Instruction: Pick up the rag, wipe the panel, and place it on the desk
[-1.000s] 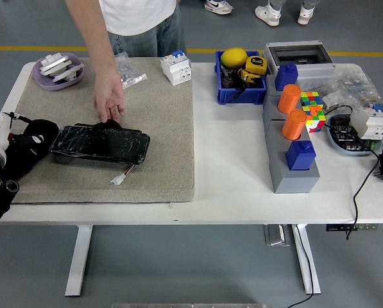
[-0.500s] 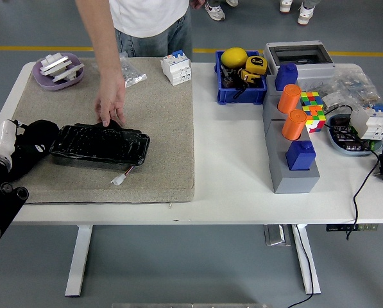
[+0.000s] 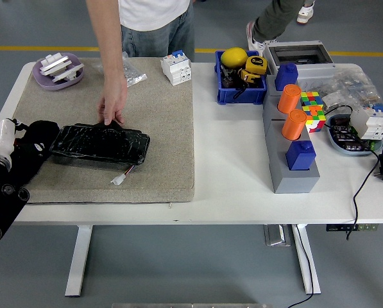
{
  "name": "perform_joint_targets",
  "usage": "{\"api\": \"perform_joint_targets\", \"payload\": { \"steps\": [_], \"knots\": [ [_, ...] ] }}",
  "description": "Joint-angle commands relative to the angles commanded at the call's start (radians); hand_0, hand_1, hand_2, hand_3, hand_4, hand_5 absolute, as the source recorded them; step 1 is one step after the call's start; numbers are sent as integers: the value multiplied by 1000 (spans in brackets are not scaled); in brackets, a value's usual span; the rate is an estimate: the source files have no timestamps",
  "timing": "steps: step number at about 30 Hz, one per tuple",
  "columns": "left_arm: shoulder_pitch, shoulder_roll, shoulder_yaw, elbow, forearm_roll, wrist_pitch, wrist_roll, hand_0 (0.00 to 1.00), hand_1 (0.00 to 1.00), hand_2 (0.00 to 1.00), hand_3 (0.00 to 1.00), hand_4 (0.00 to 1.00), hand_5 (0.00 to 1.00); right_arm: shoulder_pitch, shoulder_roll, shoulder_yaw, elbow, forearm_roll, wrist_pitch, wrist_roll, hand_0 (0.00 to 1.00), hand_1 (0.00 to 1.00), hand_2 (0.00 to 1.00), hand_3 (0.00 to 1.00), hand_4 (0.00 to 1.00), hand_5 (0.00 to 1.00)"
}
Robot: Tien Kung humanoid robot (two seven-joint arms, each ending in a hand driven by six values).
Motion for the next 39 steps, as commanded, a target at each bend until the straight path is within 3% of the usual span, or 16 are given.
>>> {"api": "perform_joint_targets", "payload": {
  "steps": [8,9,14,15,26,27,32,33,39],
  "knots": [
    [5,-1,1,7,10,6,2,268,385,662,587,778,159,-4,0,-3,-1,4,5,-3,751,599,596,556,914,449],
    [5,-1,2,7,12,7,2,262,367,623,571,708,48,-4,0,-2,-1,3,4,-3,751,599,596,555,914,447],
    [6,-1,3,11,20,12,0,262,367,623,571,708,48,-3,1,5,1,-8,2,-1,751,599,596,555,914,447],
    [6,-1,3,13,22,13,0,251,346,595,560,594,2,-3,1,5,0,-8,2,-1,751,598,598,556,917,446],
    [6,5,8,17,51,33,4,241,331,570,547,533,2,-4,4,1,-1,-5,7,-2,749,599,600,556,918,446],
    [5,5,9,16,52,36,3,223,315,542,537,430,2,-3,4,-1,-1,-5,8,-3,750,599,602,555,922,450],
    [6,7,9,11,55,41,2,223,315,542,537,430,2,-2,5,1,-1,-8,8,-3,750,599,602,555,922,450],
    [7,7,7,9,58,41,2,216,309,530,527,364,2,-2,5,3,-1,-9,8,-3,750,598,604,556,924,452],
    [24,13,-44,-60,113,42,18,211,306,526,528,358,2,-2,7,-6,-1,-5,12,-3,750,598,606,557,926,454]
  ]
}}
